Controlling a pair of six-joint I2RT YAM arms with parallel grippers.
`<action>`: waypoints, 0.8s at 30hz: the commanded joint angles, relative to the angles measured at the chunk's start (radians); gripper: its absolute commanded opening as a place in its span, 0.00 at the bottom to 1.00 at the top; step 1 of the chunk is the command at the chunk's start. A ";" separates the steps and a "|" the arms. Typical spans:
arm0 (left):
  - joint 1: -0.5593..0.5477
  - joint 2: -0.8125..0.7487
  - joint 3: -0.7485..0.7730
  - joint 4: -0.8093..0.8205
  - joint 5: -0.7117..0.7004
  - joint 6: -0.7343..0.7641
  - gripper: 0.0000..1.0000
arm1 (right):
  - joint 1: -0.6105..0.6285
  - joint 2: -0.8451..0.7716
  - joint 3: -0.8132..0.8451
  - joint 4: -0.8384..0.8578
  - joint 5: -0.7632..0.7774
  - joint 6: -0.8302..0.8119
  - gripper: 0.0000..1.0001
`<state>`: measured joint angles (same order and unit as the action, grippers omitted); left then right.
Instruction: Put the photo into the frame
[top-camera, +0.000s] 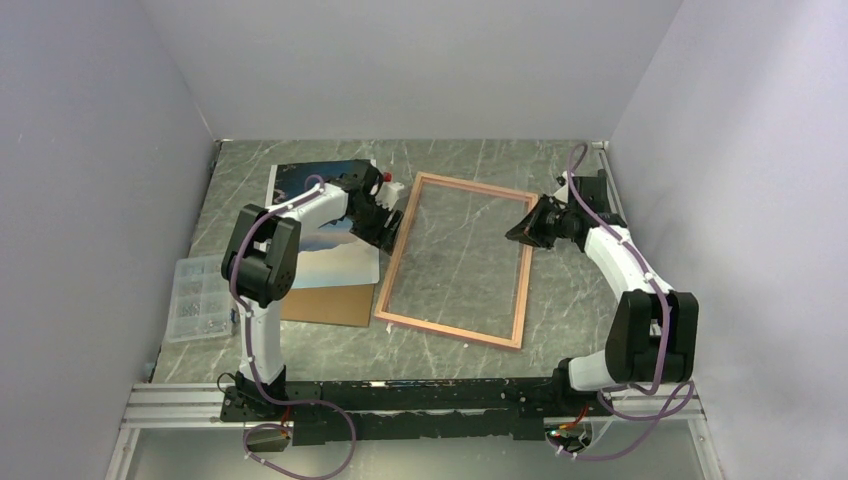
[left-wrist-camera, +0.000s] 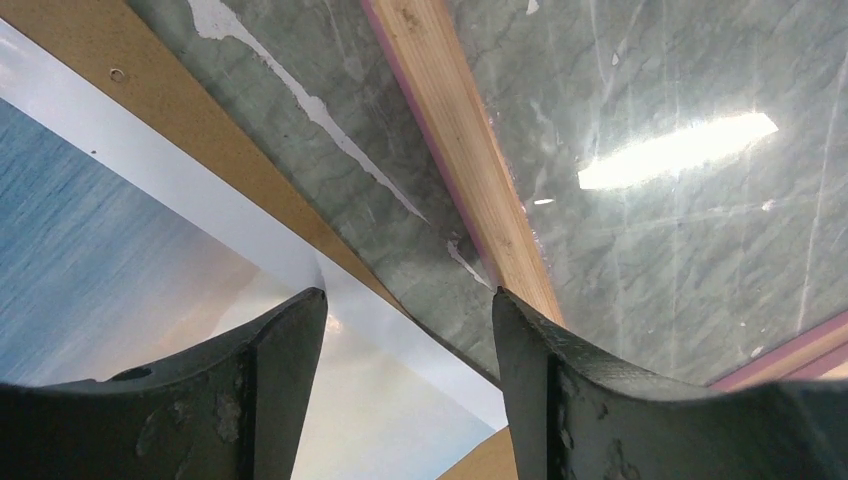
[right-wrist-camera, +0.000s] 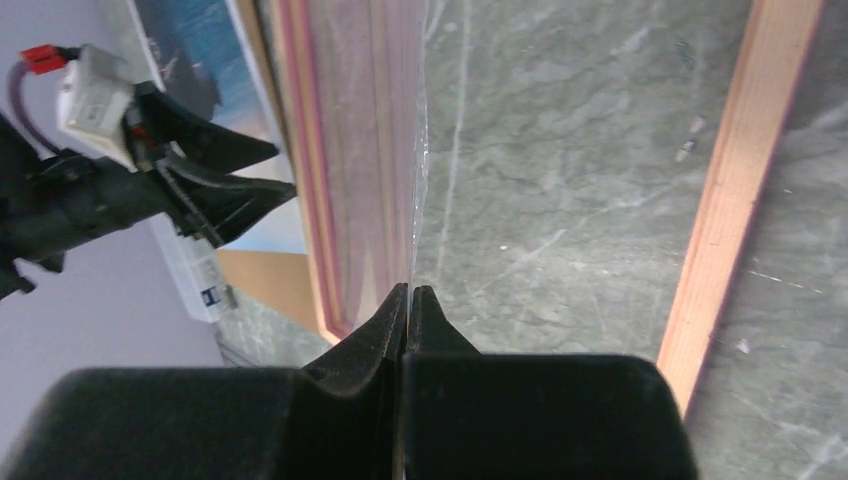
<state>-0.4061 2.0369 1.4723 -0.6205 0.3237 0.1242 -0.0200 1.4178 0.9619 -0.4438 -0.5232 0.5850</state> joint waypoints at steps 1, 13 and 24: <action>0.006 0.016 -0.053 -0.016 -0.028 0.034 0.68 | 0.002 -0.040 0.029 0.096 -0.112 0.066 0.00; 0.056 -0.017 -0.072 -0.036 0.026 0.063 0.45 | 0.014 -0.082 0.056 0.138 -0.136 0.110 0.00; 0.049 0.001 -0.077 -0.014 0.066 0.035 0.39 | 0.066 -0.093 0.078 0.182 -0.148 0.122 0.00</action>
<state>-0.3485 2.0186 1.4250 -0.5827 0.3782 0.1669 0.0349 1.3705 0.9901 -0.3309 -0.6384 0.6922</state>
